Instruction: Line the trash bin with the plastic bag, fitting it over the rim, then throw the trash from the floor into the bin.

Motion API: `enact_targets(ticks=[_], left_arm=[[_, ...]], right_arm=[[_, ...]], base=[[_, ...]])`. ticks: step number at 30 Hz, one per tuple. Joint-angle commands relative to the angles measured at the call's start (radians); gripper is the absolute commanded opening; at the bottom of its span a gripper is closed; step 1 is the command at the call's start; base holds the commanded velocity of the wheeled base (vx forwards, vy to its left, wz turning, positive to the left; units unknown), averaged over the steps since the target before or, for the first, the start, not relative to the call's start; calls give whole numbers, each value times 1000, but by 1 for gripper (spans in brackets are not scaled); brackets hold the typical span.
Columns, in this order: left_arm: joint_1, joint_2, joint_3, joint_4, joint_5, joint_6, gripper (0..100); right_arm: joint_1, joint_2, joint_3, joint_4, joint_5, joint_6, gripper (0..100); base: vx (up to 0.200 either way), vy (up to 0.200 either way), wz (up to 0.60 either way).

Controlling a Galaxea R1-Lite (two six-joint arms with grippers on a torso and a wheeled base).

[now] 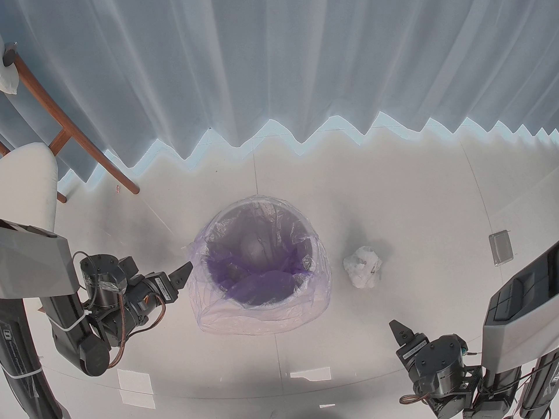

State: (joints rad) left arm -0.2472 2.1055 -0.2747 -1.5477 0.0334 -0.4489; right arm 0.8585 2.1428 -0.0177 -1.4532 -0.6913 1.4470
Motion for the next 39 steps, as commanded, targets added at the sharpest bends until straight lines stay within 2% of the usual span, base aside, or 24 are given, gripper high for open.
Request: enact_targets(ticks=[1, 5, 10, 30, 39], left_arm=[[32, 80, -32, 0, -104, 33, 100], [65, 108, -51, 0, -155, 39, 100], [82, 137, -93, 0, -156, 35, 100], [68, 254, -299, 3, -148, 35, 100], [68, 297, -331, 3, -145, 32, 100]], right_arm=[[-12, -30, 18, 8, 1, 6, 100], [-13, -26, 18, 10, 1, 16, 100], [-13, -21, 18, 11, 1, 18, 100], [-10, 14, 18, 8, 3, 19, 100], [-10, 39, 18, -3, 4, 19, 100]], base=[[0, 0, 0], [0, 0, 0], [0, 0, 0], [0, 0, 0], [0, 0, 0]])
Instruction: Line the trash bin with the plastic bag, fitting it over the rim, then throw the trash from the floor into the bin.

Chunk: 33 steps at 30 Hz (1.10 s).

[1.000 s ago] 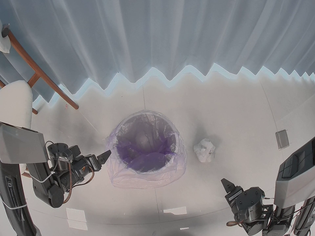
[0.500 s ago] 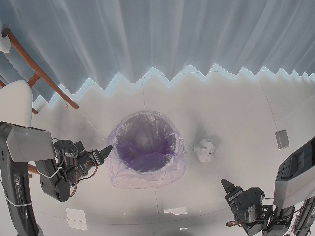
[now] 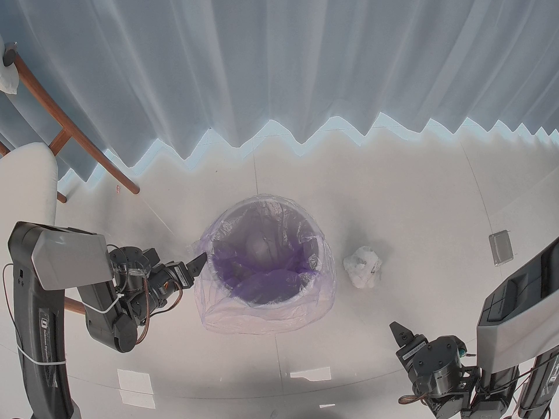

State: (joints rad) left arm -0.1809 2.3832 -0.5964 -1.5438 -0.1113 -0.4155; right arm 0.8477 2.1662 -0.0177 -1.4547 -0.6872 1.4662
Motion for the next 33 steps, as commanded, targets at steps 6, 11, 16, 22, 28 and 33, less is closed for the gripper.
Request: enact_targets(ticks=[6, 11, 16, 22, 28, 33], left_arm=[[1, 27, -23, -1, 1, 0, 100], [0, 42, -42, -2, 2, 1, 0], [0, 42, -68, -1, 8, -2, 0], [-2, 67, -68, -1, 13, -9, 0], [4, 149, -111, 1, 78, -17, 0], [4, 202, -141, 1, 104, -17, 0]], right_arm=[[1, 15, 18, 0, 0, 2, 100], [2, 14, 18, 2, 0, 0, 100], [2, 15, 18, 2, 0, 0, 100], [2, 15, 18, 5, 0, 0, 100], [2, 15, 18, 7, 0, 0, 100], [2, 15, 18, 7, 0, 0, 100]], base=[[0, 0, 0], [0, 0, 0], [0, 0, 0], [0, 0, 0], [0, 0, 0], [0, 0, 0]])
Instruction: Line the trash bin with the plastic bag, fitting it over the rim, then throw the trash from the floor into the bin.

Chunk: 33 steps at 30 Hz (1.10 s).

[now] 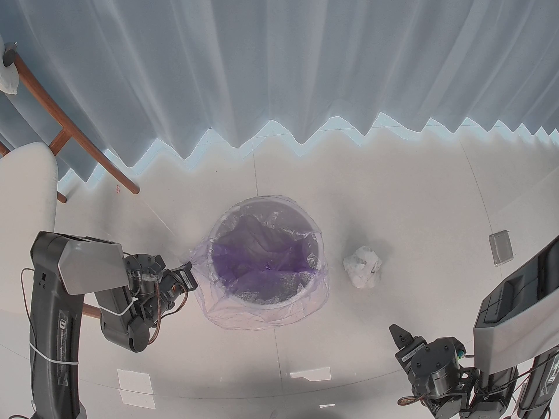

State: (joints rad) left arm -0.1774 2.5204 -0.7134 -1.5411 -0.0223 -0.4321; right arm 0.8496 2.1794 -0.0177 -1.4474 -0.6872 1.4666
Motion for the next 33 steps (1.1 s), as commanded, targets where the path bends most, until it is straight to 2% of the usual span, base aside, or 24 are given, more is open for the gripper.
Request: enact_targets(ticks=[1, 6, 16, 17, 23, 31, 33], left_arm=[[1, 64, -24, -2, 15, 0, 0], [-16, 86, -35, -5, 56, 0, 0], [-57, 3, 2, -5, 56, -2, 0], [-60, 0, 5, -5, 56, -2, 100], [-70, -98, 120, -5, 58, -17, 100], [-48, -292, 408, -5, 59, -51, 100], [-50, -358, 462, -5, 59, -83, 100]], right_arm=[[0, 2, 18, -1, 0, 0, 100], [0, 11, 18, -1, 0, 0, 100], [0, 16, 18, -1, 0, 0, 100], [0, 17, 18, -1, 0, 0, 100], [0, 19, 18, 1, 0, -2, 100], [-1, 46, 18, -2, 0, -5, 100], [-1, 57, 18, -4, 0, -5, 100]], base=[[0, 0, 0], [0, 0, 0], [0, 0, 0], [0, 0, 0], [0, 0, 0], [0, 0, 0], [0, 0, 0]])
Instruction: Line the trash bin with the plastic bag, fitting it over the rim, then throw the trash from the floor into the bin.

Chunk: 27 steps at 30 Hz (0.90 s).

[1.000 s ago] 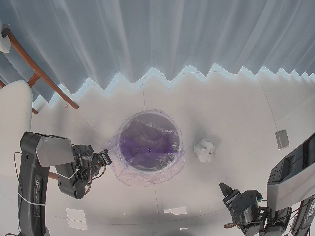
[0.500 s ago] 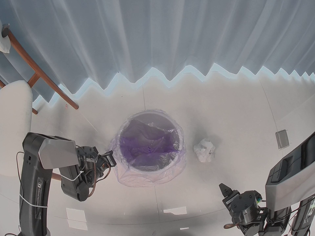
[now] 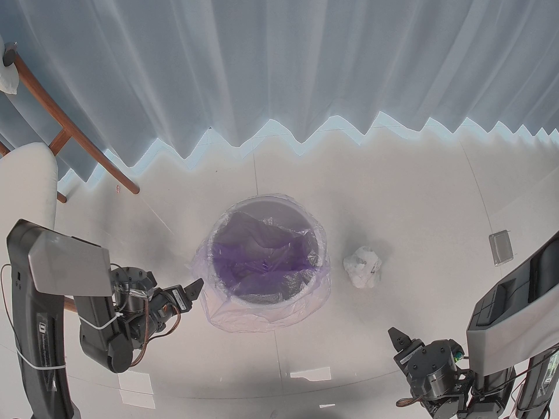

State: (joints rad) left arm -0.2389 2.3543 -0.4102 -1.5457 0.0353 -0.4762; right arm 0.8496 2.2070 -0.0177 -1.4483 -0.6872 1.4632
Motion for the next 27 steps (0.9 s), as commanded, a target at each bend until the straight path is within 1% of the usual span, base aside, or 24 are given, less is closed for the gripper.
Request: enact_targets(ticks=[1, 3, 4, 6, 7, 9, 12, 13, 14, 16, 18, 20, 23, 24, 25, 27], left_arm=[[7, -222, 180, -1, 1, -61, 100], [-2, -305, 215, -1, 6, -101, 100], [-2, -311, 218, -1, 6, -104, 100], [-5, -414, 249, -1, 18, -125, 100], [-5, -414, 249, -1, 18, -125, 100], [3, -544, 291, 1, 18, -131, 100], [6, -662, 303, 1, 12, -134, 100], [6, -716, 304, 6, 11, -137, 100], [6, -733, 304, 6, 11, -137, 100], [6, -797, 306, 9, 11, -137, 100], [6, -831, 306, 10, 14, -137, 100], [7, -857, 301, 12, 18, -137, 100], [9, -906, 300, 12, 20, -156, 100], [9, -906, 300, 12, 20, -156, 100], [7, -952, 303, 13, 18, -188, 100], [7, -994, 307, 35, 18, -222, 100]], right_arm=[[0, 34, 18, -4, 0, -1, 100], [-1, 39, 18, -6, 0, -1, 100], [-1, 39, 18, -6, 0, 0, 100], [-6, 30, 18, -4, 0, 2, 100], [-6, 30, 18, -4, 0, 2, 100], [-15, -1, 18, -6, -2, -30, 100], [-44, -98, 18, -9, 2, -141, 100], [-60, -168, 18, -7, 18, -213, 100], [-64, -191, 18, -7, 31, -238, 100], [-96, -311, 15, 0, 112, -397, 100], [-115, -371, 18, 5, 155, -508, 100], [-126, -406, 18, 5, 190, -593, 100], [-133, -464, 18, 6, 219, -672, 100], [-133, -464, 18, 6, 219, -672, 100], [-153, -520, 18, 11, 261, -724, 100], [-191, -570, 4, 23, 318, -785, 100]], base=[[0, 0, 0], [0, 0, 0], [0, 0, 0], [0, 0, 0], [0, 0, 0], [0, 0, 0], [0, 0, 0], [0, 0, 0], [0, 0, 0], [0, 0, 0], [0, 0, 0], [0, 0, 0], [0, 0, 0], [0, 0, 0], [0, 0, 0], [0, 0, 0]])
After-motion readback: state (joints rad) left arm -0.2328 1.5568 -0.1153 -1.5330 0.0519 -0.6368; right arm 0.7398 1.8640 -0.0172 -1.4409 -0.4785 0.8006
